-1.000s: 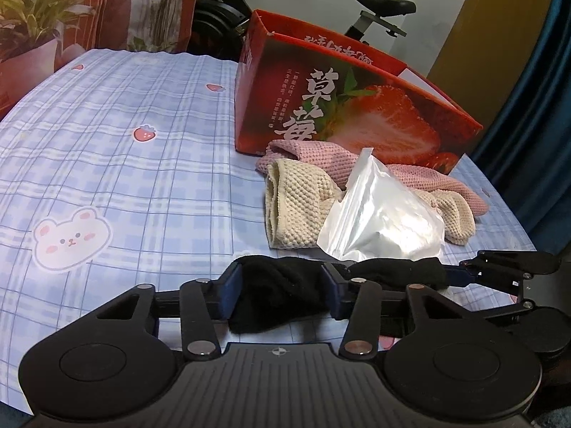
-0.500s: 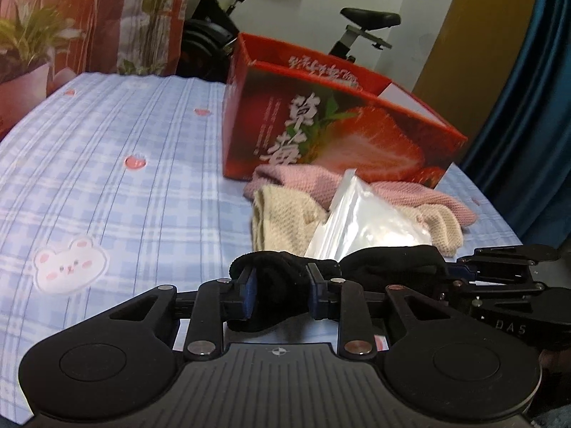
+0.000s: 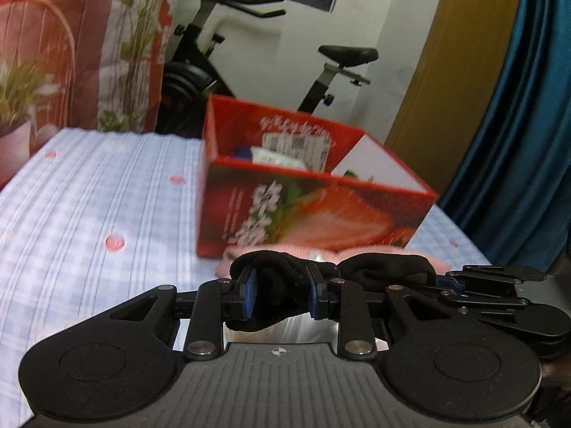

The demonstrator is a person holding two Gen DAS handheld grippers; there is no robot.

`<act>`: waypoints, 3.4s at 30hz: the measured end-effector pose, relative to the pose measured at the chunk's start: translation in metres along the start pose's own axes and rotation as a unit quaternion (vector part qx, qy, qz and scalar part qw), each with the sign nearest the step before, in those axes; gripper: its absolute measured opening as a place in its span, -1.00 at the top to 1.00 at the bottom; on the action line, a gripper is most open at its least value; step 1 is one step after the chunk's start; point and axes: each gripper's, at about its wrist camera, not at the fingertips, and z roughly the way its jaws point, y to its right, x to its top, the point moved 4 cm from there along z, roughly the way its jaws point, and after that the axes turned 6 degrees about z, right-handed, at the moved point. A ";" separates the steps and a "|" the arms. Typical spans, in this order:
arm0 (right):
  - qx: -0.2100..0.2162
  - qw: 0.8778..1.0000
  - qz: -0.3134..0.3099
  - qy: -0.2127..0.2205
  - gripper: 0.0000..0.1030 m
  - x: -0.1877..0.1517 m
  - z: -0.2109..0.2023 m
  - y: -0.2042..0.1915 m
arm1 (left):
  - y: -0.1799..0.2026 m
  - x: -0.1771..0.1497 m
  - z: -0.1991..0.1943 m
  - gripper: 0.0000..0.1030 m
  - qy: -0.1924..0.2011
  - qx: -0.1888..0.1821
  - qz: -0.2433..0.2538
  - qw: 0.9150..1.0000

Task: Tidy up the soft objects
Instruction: 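Lift the black cloth with the left tool over the red box, then open the left tool to drop the black cloth into the box, then move the left tool down to the white plastic bag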

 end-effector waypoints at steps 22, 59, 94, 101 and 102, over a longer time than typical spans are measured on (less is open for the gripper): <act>-0.038 0.997 -0.010 0.063 0.72 0.082 -0.009 0.042 | 0.026 0.079 0.029 0.42 0.039 -0.020 0.029 0.999; -0.098 0.994 0.003 -0.038 0.69 0.169 0.147 0.121 | -0.024 0.139 0.175 0.28 -0.041 0.002 0.005 0.999; -0.082 0.992 0.081 0.049 0.07 0.088 0.006 0.079 | 0.019 0.038 0.043 -0.38 -0.032 -0.008 0.076 0.997; -0.077 0.990 0.121 -0.014 0.07 0.019 0.007 0.075 | 0.015 -0.004 0.064 -0.18 -0.072 -0.034 0.049 0.996; -0.077 0.989 0.126 -0.026 0.07 0.009 0.009 0.075 | 0.015 -0.008 0.069 -0.17 -0.075 -0.038 0.045 0.995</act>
